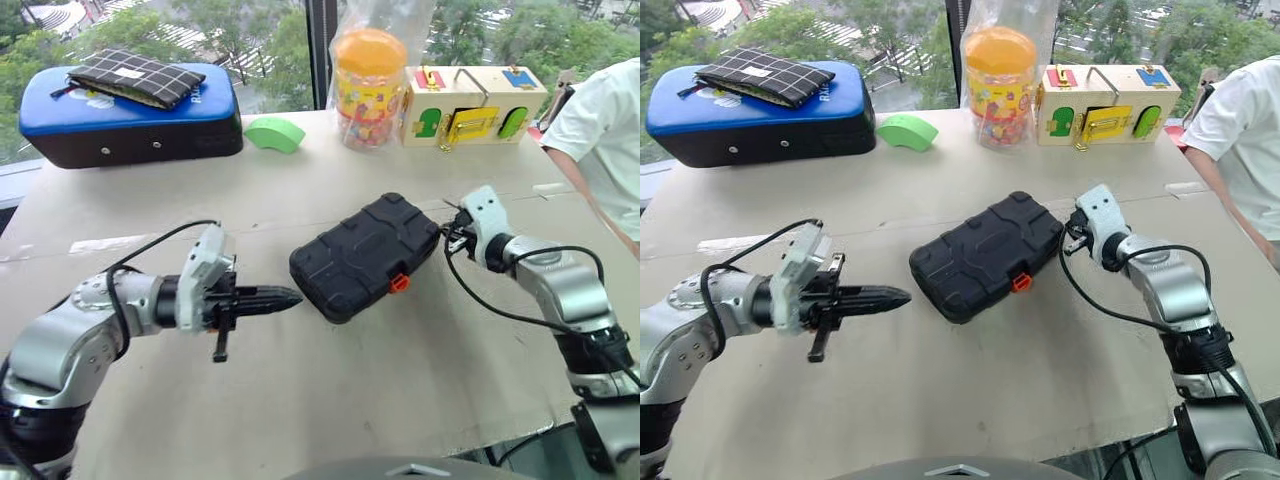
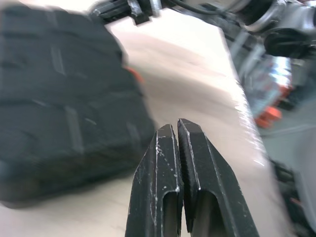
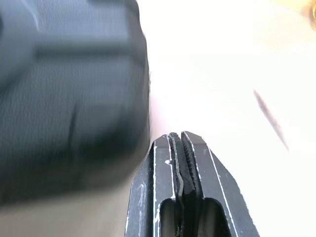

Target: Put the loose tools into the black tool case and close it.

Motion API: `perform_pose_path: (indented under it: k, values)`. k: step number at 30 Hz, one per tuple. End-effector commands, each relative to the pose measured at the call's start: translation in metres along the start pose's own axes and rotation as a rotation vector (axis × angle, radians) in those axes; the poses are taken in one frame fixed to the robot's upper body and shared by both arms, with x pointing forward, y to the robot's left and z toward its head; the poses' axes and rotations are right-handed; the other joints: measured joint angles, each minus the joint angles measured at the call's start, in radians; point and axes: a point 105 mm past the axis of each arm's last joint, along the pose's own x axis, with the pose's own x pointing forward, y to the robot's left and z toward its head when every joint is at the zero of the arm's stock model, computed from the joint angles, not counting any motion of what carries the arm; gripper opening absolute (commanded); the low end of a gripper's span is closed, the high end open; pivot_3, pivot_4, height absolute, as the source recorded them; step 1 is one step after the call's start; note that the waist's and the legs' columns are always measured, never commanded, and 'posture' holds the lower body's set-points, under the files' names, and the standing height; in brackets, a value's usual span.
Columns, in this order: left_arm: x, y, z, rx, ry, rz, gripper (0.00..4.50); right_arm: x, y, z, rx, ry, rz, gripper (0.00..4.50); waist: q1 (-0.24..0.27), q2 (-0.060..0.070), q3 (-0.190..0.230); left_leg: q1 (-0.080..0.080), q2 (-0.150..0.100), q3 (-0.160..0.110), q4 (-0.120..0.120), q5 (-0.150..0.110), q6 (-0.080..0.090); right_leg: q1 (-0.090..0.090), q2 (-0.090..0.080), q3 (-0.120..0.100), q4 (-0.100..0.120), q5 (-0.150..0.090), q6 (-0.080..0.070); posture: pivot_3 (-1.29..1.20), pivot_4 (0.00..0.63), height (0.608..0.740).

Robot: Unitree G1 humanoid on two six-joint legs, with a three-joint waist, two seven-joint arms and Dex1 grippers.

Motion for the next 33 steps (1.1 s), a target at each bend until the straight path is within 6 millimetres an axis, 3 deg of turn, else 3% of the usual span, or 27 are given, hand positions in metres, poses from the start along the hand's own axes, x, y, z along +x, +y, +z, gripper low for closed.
perform_pose_path:
  k: [1, 4, 7, 12, 18, 33]
  values:
    - [0.018, 0.009, 0.000, 0.085, 0.018, 0.041, 0.10, -0.023, 0.003, -0.013, -0.018, 0.033, 0.056, 0.00, 0.003, 0.001, 0.001, 0.000, -0.001, 0.000, 0.000, 0.000, 0.000, 0.000, -0.001, 0.001, 0.000, 0.000, 0.000, 0.00, 0.150, 0.740]
    - [0.035, 0.017, -0.016, 0.117, 0.084, 0.059, 0.10, -0.045, 0.016, -0.020, 0.021, 0.050, 0.117, 0.00, 0.001, 0.000, 0.000, -0.001, -0.003, 0.001, 0.000, 0.000, 0.001, 0.000, -0.002, 0.002, -0.002, 0.000, 0.000, 0.00, 0.150, 0.740]
    - [0.047, 0.030, -0.044, 0.106, 0.197, 0.102, 0.10, -0.062, 0.058, -0.021, 0.060, 0.044, 0.272, 0.00, -0.008, 0.001, -0.001, 0.001, -0.002, 0.003, 0.000, -0.001, 0.003, 0.001, -0.002, 0.004, -0.001, 0.000, 0.001, 0.00, 0.150, 0.740]
    - [0.046, 0.035, -0.068, 0.102, 0.287, 0.084, 0.10, -0.043, 0.094, -0.024, 0.147, 0.032, 0.301, 0.00, -0.021, 0.005, -0.005, 0.007, 0.003, 0.002, 0.000, -0.001, 0.002, 0.004, 0.002, 0.004, 0.001, -0.003, -0.003, 0.00, 0.150, 0.740]
    - [0.042, 0.035, -0.071, 0.109, 0.297, 0.074, 0.10, -0.021, 0.102, -0.027, 0.216, 0.021, 0.237, 0.00, -0.023, 0.007, -0.005, 0.009, 0.001, 0.002, 0.001, -0.001, 0.002, 0.007, 0.001, 0.004, 0.001, -0.002, -0.002, 0.00, 0.150, 0.740]
    - [0.039, 0.035, -0.080, 0.109, 0.311, 0.082, 0.10, -0.007, 0.113, -0.017, 0.429, -0.034, 0.288, 0.00, -0.033, 0.009, -0.006, 0.010, 0.001, 0.000, 0.000, -0.001, 0.002, 0.006, 0.003, 0.003, 0.003, 0.000, 0.001, 0.00, 0.150, 0.740]
